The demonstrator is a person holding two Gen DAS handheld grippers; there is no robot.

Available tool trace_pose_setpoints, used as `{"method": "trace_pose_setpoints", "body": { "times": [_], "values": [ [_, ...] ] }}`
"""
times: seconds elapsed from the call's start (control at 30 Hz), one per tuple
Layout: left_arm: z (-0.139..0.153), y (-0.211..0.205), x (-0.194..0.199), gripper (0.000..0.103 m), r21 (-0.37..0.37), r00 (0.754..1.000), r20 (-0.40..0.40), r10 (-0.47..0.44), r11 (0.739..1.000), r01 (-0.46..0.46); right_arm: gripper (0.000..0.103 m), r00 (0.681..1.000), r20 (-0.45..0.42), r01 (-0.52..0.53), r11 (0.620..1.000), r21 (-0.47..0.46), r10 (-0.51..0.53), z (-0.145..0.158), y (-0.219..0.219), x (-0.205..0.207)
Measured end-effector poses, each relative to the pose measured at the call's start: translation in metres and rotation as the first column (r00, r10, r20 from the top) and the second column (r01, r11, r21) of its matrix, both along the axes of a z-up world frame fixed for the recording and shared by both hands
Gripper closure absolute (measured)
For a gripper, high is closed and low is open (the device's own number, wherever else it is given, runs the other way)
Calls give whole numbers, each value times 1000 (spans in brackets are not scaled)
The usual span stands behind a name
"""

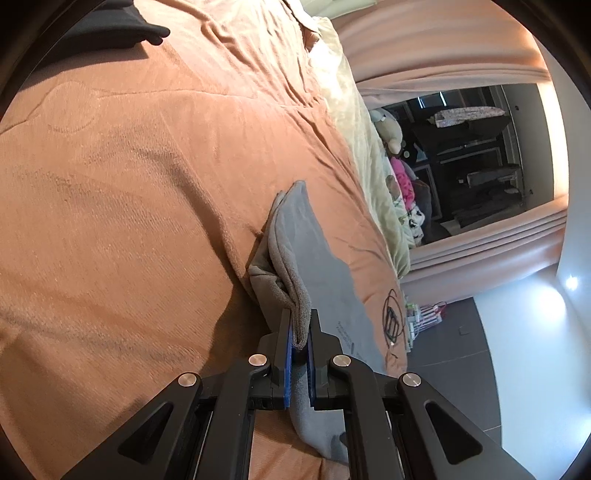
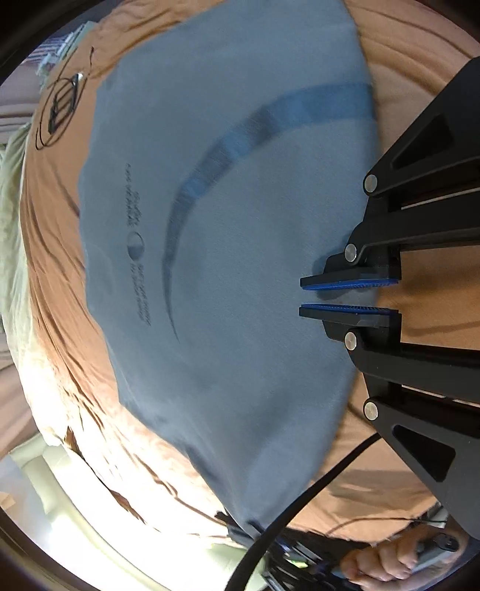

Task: Fold small clothes

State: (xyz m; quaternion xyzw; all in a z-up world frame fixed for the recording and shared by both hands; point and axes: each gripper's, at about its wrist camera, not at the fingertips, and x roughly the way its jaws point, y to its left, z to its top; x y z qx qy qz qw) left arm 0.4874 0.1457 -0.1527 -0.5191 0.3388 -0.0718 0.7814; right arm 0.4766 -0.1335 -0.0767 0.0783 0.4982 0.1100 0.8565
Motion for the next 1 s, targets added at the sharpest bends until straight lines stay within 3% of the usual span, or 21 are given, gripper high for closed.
{"method": "trace_pose_setpoints", "body": {
  "times": [0.5, 1.0],
  "values": [
    [-2, 0, -3, 97, -19, 999, -6, 32, 999, -32, 103, 998, -50, -31, 996, -80, 27, -13, 11, 80],
    [-7, 0, -8, 97, -28, 997, -35, 69, 997, -70, 103, 998, -67, -3, 998, -69, -2, -6, 5, 162]
  ]
}}
